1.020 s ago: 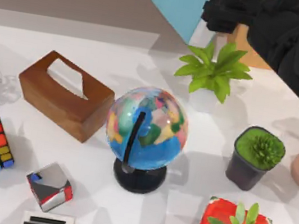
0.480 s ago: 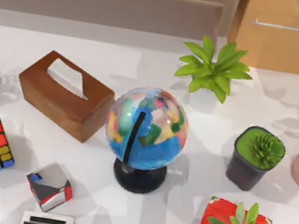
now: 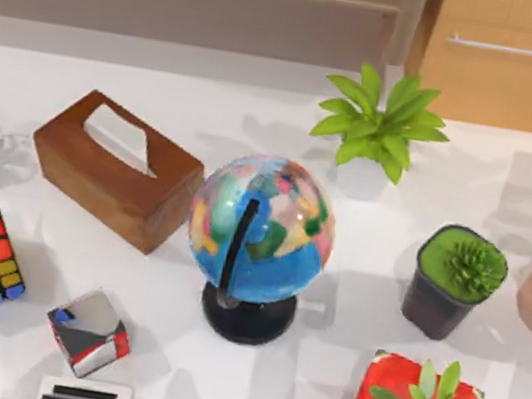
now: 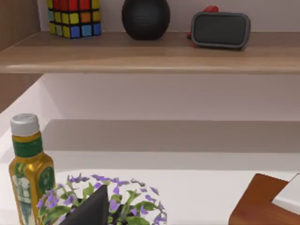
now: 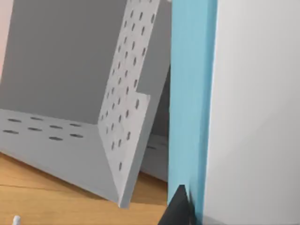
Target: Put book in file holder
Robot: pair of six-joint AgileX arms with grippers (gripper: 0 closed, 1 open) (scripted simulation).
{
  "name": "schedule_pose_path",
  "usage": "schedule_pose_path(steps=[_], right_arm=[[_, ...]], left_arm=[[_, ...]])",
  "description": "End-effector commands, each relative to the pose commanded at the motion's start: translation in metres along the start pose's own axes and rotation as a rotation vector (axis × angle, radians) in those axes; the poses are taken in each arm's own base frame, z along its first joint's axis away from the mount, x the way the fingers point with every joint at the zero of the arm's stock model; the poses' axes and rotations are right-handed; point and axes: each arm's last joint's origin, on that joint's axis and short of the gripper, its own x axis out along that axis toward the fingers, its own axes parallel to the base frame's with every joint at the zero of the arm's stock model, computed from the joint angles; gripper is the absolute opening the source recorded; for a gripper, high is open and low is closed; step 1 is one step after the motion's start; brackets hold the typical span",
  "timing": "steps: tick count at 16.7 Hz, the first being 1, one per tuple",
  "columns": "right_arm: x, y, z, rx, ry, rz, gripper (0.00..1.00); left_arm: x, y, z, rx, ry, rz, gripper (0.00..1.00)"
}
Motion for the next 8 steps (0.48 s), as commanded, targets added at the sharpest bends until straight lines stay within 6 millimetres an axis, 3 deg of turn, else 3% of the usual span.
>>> schedule_pose_path(steps=[3,8], right_arm=[[0.021,-0.023,0.02,0.137,0.011,-0.044,0.0],[0.066,-0.035,0.032,0.244,0.093,-0.014,0.0]], left_arm=[[0.0,0.0,0.0,0.0,0.0,0.0,1.0],[0.0,0.0,0.0,0.0,0.0,0.0,1.0]])
